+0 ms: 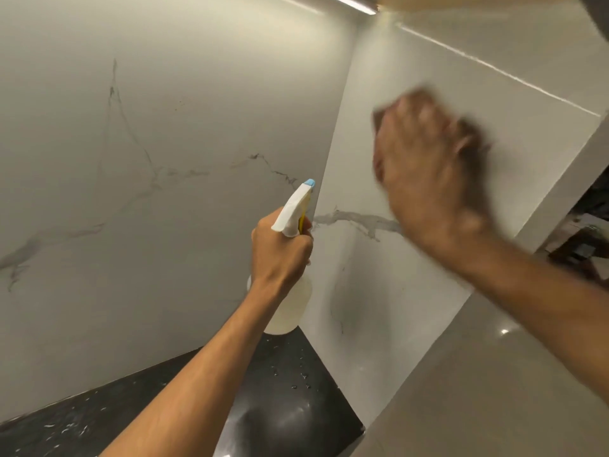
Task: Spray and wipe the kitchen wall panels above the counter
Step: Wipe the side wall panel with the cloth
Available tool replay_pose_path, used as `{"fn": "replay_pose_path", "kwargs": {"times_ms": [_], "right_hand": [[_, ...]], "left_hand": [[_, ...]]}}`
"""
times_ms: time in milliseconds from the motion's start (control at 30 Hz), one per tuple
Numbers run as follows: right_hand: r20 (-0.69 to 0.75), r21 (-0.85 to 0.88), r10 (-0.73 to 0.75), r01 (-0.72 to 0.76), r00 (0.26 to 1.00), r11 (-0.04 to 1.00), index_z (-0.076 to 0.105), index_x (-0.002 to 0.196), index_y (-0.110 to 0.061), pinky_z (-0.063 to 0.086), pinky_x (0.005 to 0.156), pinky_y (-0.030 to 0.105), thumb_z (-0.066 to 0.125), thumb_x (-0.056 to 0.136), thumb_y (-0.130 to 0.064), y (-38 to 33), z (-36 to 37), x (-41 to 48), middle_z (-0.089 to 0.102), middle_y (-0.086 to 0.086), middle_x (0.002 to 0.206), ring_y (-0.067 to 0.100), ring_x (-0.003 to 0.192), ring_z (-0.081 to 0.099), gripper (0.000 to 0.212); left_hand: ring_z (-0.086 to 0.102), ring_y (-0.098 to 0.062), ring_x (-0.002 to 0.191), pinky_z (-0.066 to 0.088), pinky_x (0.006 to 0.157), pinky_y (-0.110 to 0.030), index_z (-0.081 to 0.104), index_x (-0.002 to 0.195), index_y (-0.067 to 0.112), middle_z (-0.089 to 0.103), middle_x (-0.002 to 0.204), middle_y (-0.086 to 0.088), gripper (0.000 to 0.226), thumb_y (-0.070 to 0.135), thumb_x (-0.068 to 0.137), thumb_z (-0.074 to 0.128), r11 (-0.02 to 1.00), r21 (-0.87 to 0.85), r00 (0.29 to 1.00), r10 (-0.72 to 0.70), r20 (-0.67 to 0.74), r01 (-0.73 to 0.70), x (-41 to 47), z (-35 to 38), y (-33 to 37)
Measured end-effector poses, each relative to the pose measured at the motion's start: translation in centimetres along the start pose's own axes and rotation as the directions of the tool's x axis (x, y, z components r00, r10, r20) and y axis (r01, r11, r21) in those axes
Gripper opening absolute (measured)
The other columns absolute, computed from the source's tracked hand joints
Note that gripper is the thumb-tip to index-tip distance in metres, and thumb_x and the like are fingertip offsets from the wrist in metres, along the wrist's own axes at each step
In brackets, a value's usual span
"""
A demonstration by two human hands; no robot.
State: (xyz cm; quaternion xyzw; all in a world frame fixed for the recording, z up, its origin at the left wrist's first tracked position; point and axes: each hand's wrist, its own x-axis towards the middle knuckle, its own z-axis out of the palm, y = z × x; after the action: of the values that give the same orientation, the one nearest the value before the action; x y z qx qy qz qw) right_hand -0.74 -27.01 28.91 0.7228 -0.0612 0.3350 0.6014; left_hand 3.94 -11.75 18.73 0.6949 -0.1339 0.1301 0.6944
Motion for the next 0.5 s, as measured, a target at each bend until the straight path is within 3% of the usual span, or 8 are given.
{"fn": "replay_pose_path", "kwargs": {"times_ms": [67,133,167,200,267,333,433,500], "right_hand": [[0.103,0.287,-0.165,0.129,0.981,0.949,0.010,0.158,-0.001,0.023,0.114,0.055,0.021,0.104,-0.008,-5.0,-0.5,-5.9,0.018,0.021,0.163,0.039,0.150,0.020,0.056],[0.218,0.513,-0.476,0.315,0.852,0.798,-0.016,0.154,0.003,-0.008,0.124,0.048,0.024,0.105,-0.004,-7.4,-0.8,-10.7,-0.016,0.022,0.164,0.037,0.149,-0.021,0.064],[0.242,0.497,-0.562,0.396,0.791,0.772,-0.018,0.152,0.005,-0.015,0.122,0.048,0.028,0.103,-0.001,-8.0,-1.2,-11.8,-0.023,0.022,0.162,0.038,0.144,-0.028,0.068],[0.268,0.519,-0.536,0.349,0.800,0.781,-0.013,0.155,0.004,-0.011,0.123,0.050,0.028,0.102,0.000,-8.4,-0.9,-11.7,-0.019,0.023,0.163,0.039,0.147,-0.024,0.067],[0.143,0.436,-0.248,0.164,0.958,0.885,0.016,0.159,-0.003,0.021,0.124,0.050,0.023,0.101,-0.004,-7.1,1.0,-8.1,0.019,0.020,0.164,0.037,0.153,0.012,0.058],[0.147,0.459,0.016,-0.083,0.989,0.885,0.028,0.158,-0.012,0.024,0.123,0.046,0.022,0.102,-0.016,-4.7,2.0,-3.5,0.030,0.010,0.162,0.029,0.151,0.024,0.056],[0.146,0.247,-0.066,0.029,0.987,0.969,0.009,0.156,0.007,0.010,0.125,0.056,0.023,0.099,-0.015,-5.5,1.4,-1.6,0.013,0.025,0.164,0.044,0.152,0.012,0.062],[0.211,0.302,-0.204,0.135,0.956,0.944,-0.003,0.152,0.015,0.001,0.122,0.061,0.031,0.102,-0.014,-9.7,0.7,-6.2,0.001,0.036,0.160,0.055,0.148,0.003,0.067]], "left_hand": [[0.052,-0.006,0.046,0.054,0.045,-0.039,0.063,0.076,-0.002,0.065,0.072,-0.019,0.020,-0.014,0.064,0.053,1.000,0.002,1.000,-0.001,-0.004,0.001,-0.2,0.0,-0.4],[0.053,-0.008,0.045,0.054,0.045,-0.042,0.063,0.075,-0.001,0.065,0.071,-0.017,0.020,-0.013,0.064,0.052,1.000,0.003,1.000,-0.021,0.013,0.021,-0.5,-0.2,-1.1],[0.053,-0.010,0.044,0.054,0.044,-0.042,0.064,0.073,0.001,0.065,0.070,-0.015,0.020,-0.012,0.063,0.052,0.999,0.012,0.999,-0.034,0.027,0.033,-0.7,-0.3,-1.4],[0.054,-0.012,0.043,0.054,0.044,-0.040,0.064,0.071,0.003,0.065,0.069,-0.013,0.020,-0.011,0.063,0.052,0.999,0.026,0.998,-0.048,0.032,0.047,-0.9,-0.4,-1.8],[0.053,-0.014,0.043,0.053,0.044,-0.039,0.064,0.068,0.006,0.065,0.068,-0.014,0.020,-0.009,0.064,0.052,0.997,0.049,0.997,-0.067,0.034,0.065,-1.1,-0.5,-2.5],[0.056,-0.017,0.048,0.054,0.045,-0.041,0.064,0.070,0.005,0.066,0.071,-0.017,0.018,-0.009,0.067,0.054,0.994,0.075,0.996,-0.079,0.029,0.076,-1.6,-0.4,-3.2],[0.060,-0.027,0.060,0.056,0.050,-0.044,0.063,0.074,0.002,0.066,0.075,-0.019,0.015,-0.010,0.072,0.056,0.989,0.105,0.994,-0.106,0.028,0.102,-2.8,-0.5,-4.1],[0.062,-0.032,0.064,0.055,0.053,-0.049,0.063,0.075,0.000,0.066,0.076,-0.020,0.013,-0.010,0.073,0.056,0.986,0.119,0.992,-0.120,0.030,0.116,-3.7,-0.8,-5.0]]}}
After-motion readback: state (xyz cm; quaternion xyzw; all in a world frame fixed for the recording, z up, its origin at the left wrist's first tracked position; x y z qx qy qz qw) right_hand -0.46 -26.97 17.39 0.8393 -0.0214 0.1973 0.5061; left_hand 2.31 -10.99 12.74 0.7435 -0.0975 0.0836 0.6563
